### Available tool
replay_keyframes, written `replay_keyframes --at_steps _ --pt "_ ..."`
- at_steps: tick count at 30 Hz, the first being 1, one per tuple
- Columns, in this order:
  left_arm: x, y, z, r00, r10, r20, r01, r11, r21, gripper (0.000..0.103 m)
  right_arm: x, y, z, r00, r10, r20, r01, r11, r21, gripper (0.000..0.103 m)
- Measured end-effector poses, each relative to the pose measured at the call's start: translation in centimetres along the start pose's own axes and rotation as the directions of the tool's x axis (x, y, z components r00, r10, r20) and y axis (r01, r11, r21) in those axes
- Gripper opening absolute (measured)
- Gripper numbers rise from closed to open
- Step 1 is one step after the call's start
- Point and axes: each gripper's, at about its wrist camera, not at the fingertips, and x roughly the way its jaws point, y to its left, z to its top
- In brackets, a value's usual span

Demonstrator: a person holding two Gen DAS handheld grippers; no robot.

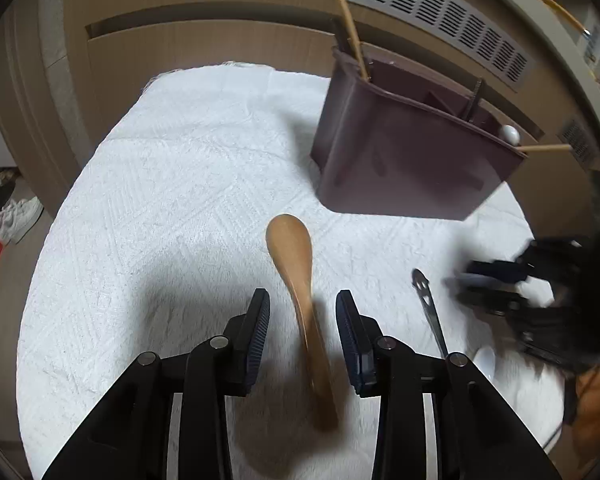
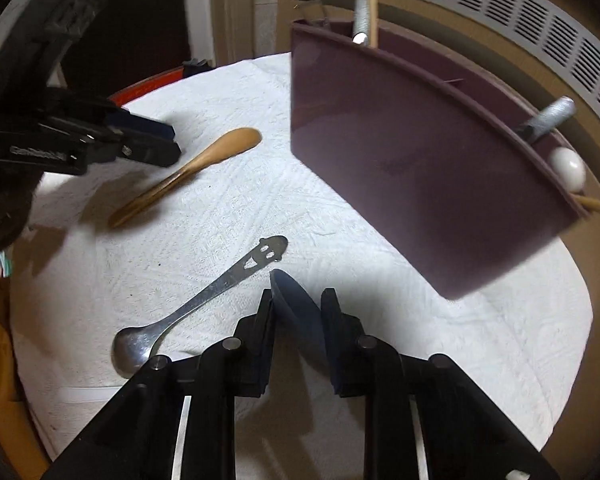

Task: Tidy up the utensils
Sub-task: 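Grasp the blue plastic spoon by its handle with the right gripper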

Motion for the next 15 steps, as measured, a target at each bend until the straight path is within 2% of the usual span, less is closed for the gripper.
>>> replay_keyframes --at_steps 5,8,11,14,15 --pt "1.2 0.0 1.3 0.998 0.057 -0.003 -0.057 0.998 -0.025 0.042 -1.8 -0.2 -0.4 0.999 -0.022 0.034 0.019 0.997 0.08 0.011" --pt "2.6 0.1 2.3 0.997 0.073 -0.034 -0.074 0.996 -0.041 0.042 -2.7 -0.4 -0.4 0.999 -0.025 0.048 0.019 0.992 0.127 0.009" --pt "4.2 -0.4 3.3 0.993 0.094 -0.07 -0.096 0.995 -0.02 0.042 -3.4 -0.9 -0.3 0.997 -0.041 0.065 0.031 0.988 0.149 0.009" --pt "5.1 -1.2 4.2 0.987 0.147 -0.06 -0.146 0.989 0.024 0.041 -3.9 -0.4 0.9 0.995 -0.05 0.081 0.034 0.982 0.187 0.009" --pt "5.3 -1.4 4.3 0.986 0.161 -0.049 -0.159 0.986 0.04 0.038 -4.3 -0.5 1.1 0.994 -0.054 0.093 0.034 0.979 0.2 0.009"
